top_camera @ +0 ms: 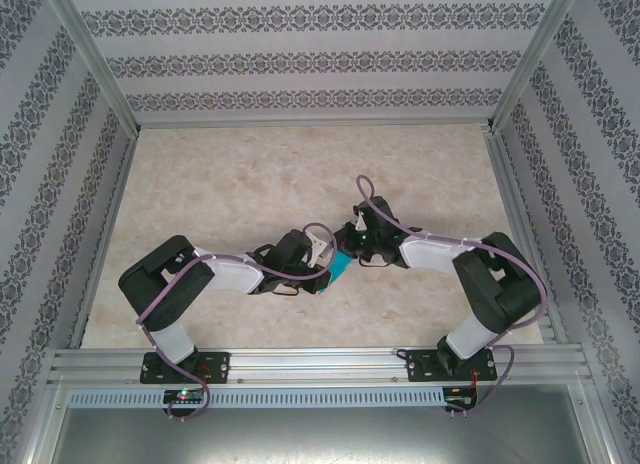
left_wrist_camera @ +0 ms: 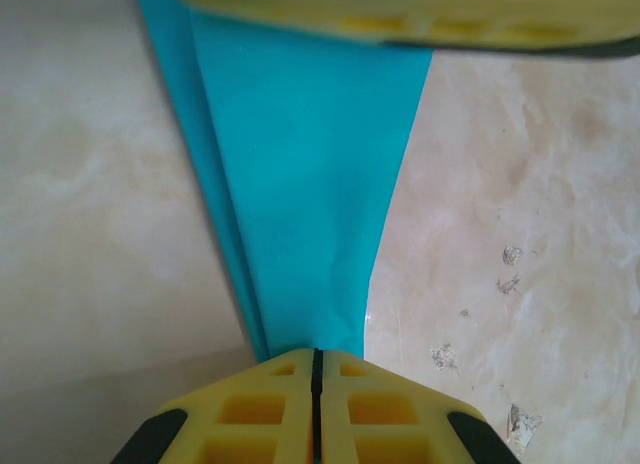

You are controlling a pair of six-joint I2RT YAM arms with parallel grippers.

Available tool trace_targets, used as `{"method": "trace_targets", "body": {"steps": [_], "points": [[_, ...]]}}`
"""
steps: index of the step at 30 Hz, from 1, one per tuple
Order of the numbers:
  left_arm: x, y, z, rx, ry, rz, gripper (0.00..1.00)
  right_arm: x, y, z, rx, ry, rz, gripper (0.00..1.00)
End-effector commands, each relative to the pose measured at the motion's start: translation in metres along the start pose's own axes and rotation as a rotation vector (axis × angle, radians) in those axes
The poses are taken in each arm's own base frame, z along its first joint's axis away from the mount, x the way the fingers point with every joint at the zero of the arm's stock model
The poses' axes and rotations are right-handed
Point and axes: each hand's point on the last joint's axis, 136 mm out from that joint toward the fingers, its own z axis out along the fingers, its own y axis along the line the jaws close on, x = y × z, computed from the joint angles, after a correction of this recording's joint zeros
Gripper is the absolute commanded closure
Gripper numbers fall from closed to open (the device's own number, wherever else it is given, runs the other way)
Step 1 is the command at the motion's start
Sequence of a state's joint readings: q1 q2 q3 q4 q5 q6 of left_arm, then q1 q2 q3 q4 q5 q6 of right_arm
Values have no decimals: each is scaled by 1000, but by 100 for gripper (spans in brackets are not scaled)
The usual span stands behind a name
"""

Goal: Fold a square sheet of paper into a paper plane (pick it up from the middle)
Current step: Fold the wing for the fifth time at the center of the table.

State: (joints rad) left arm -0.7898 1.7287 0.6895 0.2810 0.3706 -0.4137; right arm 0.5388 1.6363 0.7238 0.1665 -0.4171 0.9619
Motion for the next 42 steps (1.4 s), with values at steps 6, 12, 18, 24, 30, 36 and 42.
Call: {"method": "trace_targets", "body": {"steps": [6,12,18,24,30,36,42], "points": [[90,59,-3,-221,292,-63,90,-12,-15,26,0,5,31,92],[94,61,-4,-227,304,-65,90,-28,-43,24,131,-25,5,92],[103,65,-5,-235,324,-70,90,-39,-63,31,182,-37,28,91],[110,67,-8,-242,341,-69,90,-55,-65,30,199,-63,32,91],[116,69,-10,-247,352,-71,90,-73,-64,24,203,-86,31,90],[120,69,-12,-249,360,-75,90,-87,-59,23,182,-96,36,90],[122,70,-13,-249,363,-77,90,-101,-53,19,135,-111,54,90]]}}
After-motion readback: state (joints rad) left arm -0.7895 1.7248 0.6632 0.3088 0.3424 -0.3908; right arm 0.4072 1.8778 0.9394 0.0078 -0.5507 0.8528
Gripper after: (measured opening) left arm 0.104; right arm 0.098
